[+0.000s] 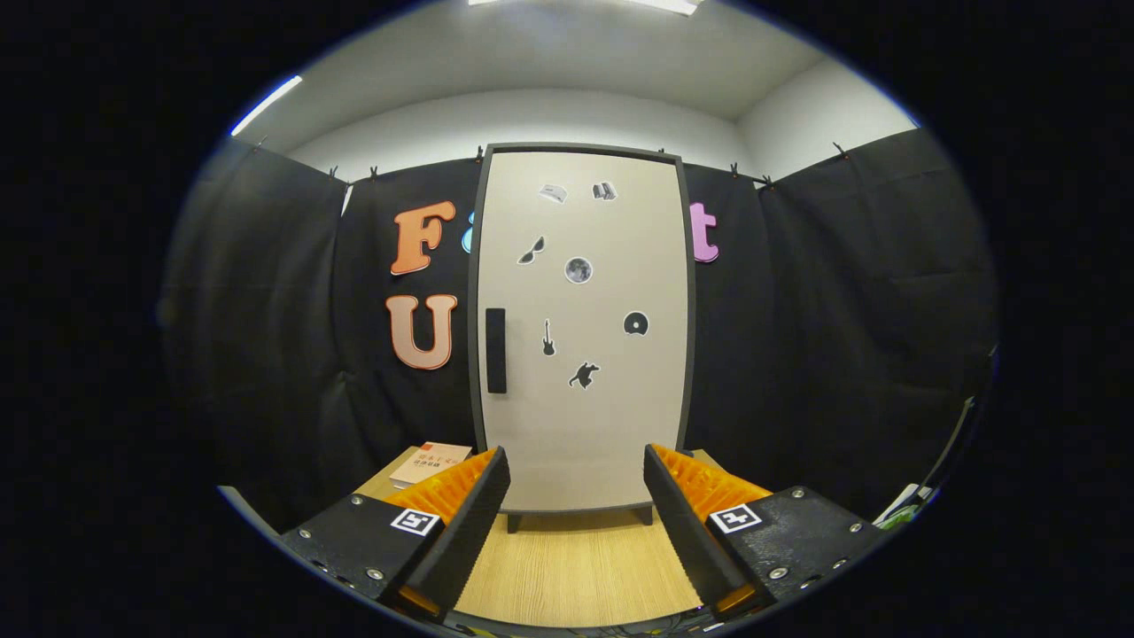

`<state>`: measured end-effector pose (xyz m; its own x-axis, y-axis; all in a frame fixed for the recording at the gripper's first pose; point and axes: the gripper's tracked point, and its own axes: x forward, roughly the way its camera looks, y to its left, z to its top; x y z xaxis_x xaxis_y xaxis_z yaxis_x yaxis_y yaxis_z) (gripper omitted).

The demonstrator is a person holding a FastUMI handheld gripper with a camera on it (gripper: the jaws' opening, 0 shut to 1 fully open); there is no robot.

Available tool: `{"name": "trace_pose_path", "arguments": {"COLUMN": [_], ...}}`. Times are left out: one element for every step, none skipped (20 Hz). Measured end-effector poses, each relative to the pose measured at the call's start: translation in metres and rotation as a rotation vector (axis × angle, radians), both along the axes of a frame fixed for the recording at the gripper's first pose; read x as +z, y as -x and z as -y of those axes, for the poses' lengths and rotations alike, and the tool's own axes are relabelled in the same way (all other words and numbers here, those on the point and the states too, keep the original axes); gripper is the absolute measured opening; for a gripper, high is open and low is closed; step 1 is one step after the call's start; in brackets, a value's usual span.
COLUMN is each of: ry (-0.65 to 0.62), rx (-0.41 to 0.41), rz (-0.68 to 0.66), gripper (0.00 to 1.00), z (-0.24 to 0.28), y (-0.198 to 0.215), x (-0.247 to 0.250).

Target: Open the shoe cabinet door, grab the shoes and put them into the shoe cabinet, then close the shoe cabinet door.

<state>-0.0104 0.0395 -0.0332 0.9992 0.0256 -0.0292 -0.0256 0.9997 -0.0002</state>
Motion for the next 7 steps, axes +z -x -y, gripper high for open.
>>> {"name": "trace_pose_path", "arguments": {"ry": [0.0,0.004,0.007,0.009,0.006,0.003,0.0], "rx": [-0.002,-0.005,-0.006,-0.006,-0.008,-0.008,-0.009], "rz": [0.0,0.002,0.003,0.002,0.002,0.003,0.004], "gripper": [0.95,0.95,0.95,0.95,0.95,0.95,0.95], "z": [0.0006,0.0021,0.0034,0.0036,0.0048,0.0056,0.0057], "y": [0.0006,0.0012,0.0013,0.0006,0.0007,0.0005,-0.0002], "x": [0.0,0.0007,0.0016,0.0022,0.0022,0.0032,0.0034]}}
